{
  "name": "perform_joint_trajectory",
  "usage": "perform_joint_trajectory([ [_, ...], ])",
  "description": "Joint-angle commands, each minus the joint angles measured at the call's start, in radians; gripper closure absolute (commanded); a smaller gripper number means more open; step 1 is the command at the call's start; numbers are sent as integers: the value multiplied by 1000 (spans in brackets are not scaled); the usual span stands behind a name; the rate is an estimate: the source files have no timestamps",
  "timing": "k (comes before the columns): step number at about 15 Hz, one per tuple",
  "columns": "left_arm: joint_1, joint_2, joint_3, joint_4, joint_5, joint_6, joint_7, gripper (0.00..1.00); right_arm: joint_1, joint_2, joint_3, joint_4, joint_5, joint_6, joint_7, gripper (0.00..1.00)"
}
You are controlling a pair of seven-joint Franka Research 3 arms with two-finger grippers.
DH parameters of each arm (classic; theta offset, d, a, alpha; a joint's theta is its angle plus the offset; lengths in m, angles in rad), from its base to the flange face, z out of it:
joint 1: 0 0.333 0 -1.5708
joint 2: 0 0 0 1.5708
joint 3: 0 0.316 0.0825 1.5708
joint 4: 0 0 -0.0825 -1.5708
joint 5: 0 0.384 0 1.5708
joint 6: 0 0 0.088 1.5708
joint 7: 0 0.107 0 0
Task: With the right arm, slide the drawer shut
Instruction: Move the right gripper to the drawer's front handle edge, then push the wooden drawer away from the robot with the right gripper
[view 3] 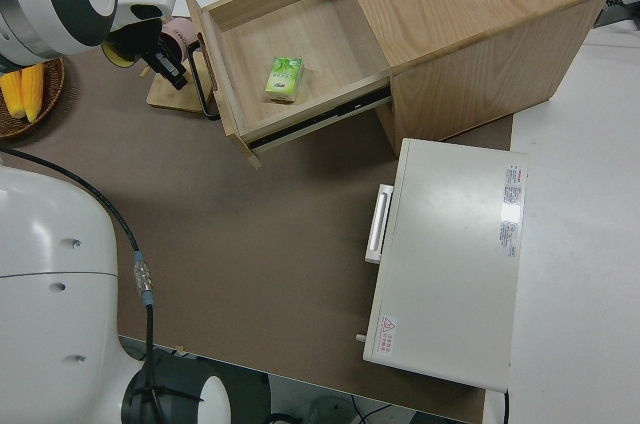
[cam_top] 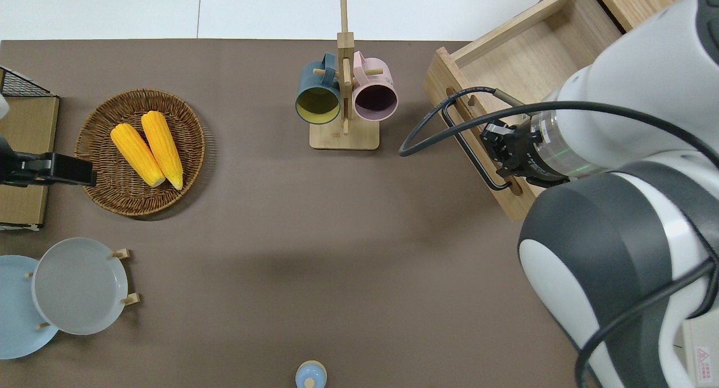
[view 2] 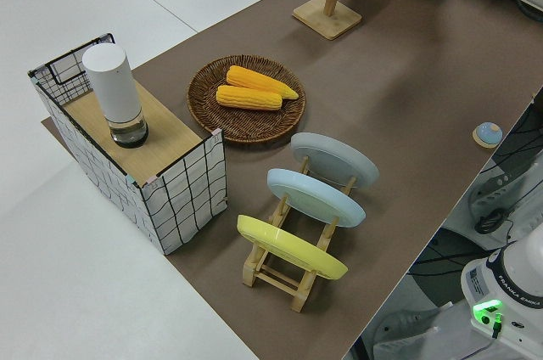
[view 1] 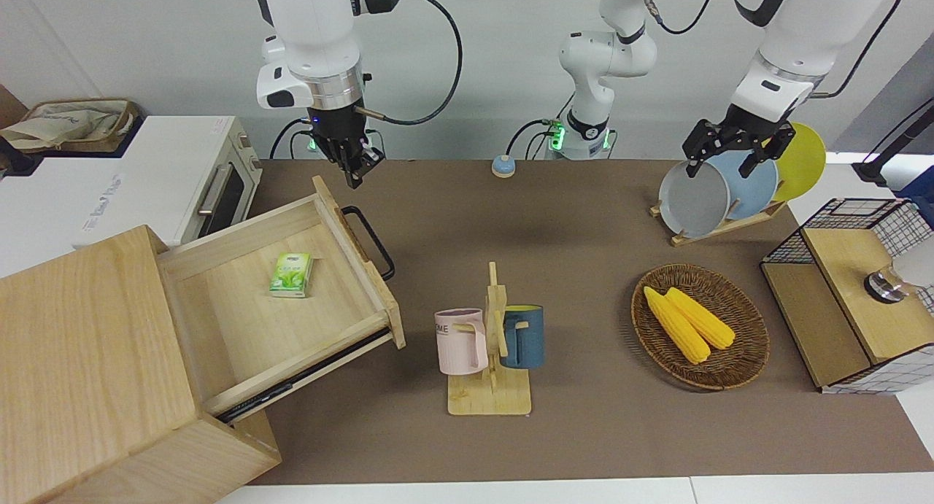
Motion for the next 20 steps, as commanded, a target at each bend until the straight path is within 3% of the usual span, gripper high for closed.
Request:
perform_joint_trajectory([
  [1, -17, 13, 17, 20, 12, 0, 8, 2, -3, 42, -3, 7, 1, 32, 29, 1000],
  [10, -17, 13, 17, 20, 12, 0, 8, 5, 39, 88, 3, 7, 2, 63, 193, 1000],
  [20, -17, 13, 17, 20, 12, 0, 8, 5, 36, 177, 2, 7, 30, 158, 302, 1000],
])
